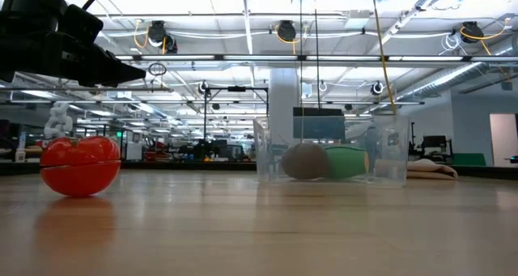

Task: Pick and placing Produce into tupperware
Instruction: Put the red tomato into the transparent bin

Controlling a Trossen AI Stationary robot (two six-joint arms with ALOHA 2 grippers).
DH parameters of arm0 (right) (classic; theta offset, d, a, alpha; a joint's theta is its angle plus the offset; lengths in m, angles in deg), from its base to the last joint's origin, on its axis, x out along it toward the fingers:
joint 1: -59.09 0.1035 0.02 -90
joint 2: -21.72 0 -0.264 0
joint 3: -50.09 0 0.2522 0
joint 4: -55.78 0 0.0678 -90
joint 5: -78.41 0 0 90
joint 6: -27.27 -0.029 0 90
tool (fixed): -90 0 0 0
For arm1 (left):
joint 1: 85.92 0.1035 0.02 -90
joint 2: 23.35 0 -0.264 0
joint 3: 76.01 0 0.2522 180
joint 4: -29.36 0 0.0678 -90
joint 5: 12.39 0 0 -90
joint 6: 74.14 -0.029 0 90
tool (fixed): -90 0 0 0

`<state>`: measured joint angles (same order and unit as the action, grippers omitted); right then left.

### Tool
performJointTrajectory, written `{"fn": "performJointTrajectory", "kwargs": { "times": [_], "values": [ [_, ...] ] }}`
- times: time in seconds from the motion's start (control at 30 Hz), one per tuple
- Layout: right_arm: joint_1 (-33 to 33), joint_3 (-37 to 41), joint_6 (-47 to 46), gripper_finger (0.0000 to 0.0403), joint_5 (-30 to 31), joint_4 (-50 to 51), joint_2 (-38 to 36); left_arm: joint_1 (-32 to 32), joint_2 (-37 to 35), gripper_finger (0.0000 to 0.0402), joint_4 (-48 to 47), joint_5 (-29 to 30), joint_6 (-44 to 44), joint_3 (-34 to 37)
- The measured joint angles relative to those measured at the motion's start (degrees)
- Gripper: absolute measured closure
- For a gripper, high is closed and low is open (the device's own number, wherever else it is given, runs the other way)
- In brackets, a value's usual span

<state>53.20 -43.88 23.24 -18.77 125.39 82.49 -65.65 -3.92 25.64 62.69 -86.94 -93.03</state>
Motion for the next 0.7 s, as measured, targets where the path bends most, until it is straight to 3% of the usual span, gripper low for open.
{"fn": "performJointTrajectory", "kwargs": {
  "times": [0.1, 0.33, 0.7],
  "values": [
    [0.02, 0.01, -0.70, 0.0403, 1.19, -2.13, -2.19, 0.00, 0.01, 0.0385, 0.00, 0.01, 0.04, 0.00],
    [1.53, 0.02, 0.03, 0.0403, 11.47, -2.46, -5.76, 0.00, 0.01, 0.0385, 0.00, 0.01, 0.20, 0.00],
    [7.60, 0.02, 2.08, 0.0403, 11.47, -5.54, -9.86, 0.00, 0.01, 0.0385, 0.00, 0.01, 0.22, 0.00]
  ]
}}
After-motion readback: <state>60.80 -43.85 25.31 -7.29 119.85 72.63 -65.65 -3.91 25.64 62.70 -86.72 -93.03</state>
